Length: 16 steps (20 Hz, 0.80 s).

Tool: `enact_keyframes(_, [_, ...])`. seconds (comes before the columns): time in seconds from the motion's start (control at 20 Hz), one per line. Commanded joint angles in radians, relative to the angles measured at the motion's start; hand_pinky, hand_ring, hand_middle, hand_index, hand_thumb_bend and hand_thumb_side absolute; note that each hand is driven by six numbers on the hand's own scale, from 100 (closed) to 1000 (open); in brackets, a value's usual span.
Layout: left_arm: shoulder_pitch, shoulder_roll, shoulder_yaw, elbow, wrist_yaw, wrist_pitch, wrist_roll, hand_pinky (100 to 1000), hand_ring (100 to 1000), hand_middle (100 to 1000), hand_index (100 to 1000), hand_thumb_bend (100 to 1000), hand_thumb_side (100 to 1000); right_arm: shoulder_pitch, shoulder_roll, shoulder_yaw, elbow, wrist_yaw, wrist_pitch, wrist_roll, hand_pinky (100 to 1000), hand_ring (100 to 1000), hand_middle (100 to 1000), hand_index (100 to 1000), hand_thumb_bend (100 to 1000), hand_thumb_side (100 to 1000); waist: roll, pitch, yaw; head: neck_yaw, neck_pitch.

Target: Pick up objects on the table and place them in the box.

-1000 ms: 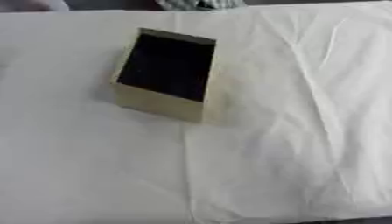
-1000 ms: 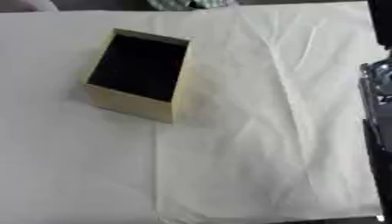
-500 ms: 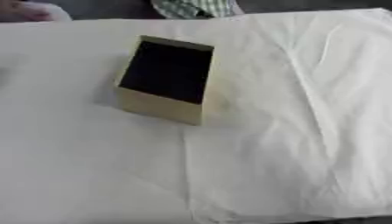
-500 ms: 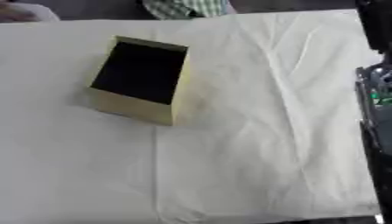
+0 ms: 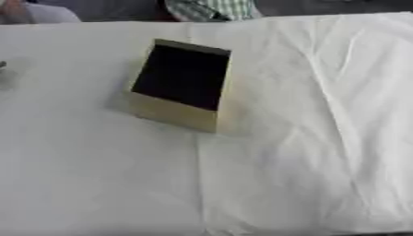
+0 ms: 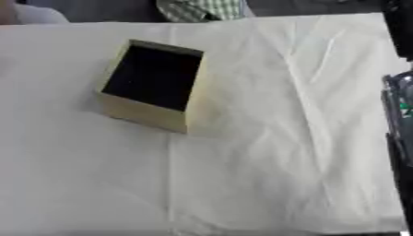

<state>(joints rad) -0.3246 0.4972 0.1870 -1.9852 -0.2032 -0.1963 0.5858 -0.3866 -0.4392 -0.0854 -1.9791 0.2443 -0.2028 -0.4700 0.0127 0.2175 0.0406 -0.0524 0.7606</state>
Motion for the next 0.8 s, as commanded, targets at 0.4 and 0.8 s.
enact_keyframes(0.4, [0.013, 0.103, 0.027, -0.014, -0.014, 0.095, 0.006, 684, 670, 613, 751, 724, 499, -0.012, -0.035, -0.004, -0.021, 0.005, 0.0, 0.0, 818, 710, 722, 784, 100, 522, 0.006, 0.004, -0.001, 0.078, -0.039])
enact_keyframes(0.8, [-0.03, 0.21, 0.048, 0.126, 0.008, 0.208, 0.003, 683, 674, 613, 748, 739, 497, -0.011, -0.04, -0.002, -0.021, 0.006, 0.001, 0.001, 818, 710, 722, 783, 100, 522, 0.006, 0.008, -0.004, 0.103, -0.049])
